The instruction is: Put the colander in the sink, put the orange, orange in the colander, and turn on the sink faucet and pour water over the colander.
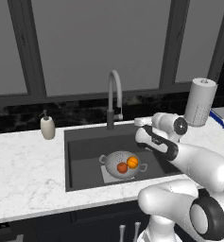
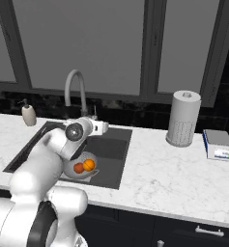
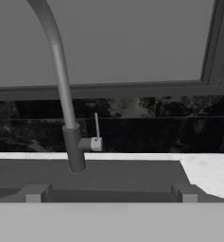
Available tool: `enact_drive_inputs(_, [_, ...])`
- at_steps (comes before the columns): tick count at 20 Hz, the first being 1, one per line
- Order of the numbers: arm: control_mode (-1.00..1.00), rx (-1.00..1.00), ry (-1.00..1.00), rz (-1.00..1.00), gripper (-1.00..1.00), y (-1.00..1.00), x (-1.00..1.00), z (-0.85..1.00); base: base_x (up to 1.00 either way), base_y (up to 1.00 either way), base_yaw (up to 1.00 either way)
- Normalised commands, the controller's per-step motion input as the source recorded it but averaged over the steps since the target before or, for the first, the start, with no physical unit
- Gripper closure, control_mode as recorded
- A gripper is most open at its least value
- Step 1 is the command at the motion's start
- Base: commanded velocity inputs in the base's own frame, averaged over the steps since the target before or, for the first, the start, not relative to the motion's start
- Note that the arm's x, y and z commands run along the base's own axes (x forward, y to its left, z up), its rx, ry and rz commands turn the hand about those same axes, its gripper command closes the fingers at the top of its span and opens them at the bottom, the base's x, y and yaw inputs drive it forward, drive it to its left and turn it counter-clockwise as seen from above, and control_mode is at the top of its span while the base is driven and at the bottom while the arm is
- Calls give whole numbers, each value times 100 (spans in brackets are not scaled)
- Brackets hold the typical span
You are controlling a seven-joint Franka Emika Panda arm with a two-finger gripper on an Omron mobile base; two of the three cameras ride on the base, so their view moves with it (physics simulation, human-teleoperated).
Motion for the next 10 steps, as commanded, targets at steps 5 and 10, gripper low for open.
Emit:
enact_drive_inputs(5, [-100,-5,-29,5,-100,-21,21,-8,0,0,0])
enact_drive_inputs(10, [-100,-8,-10,3,-100,-13,1,-1,0,0,0])
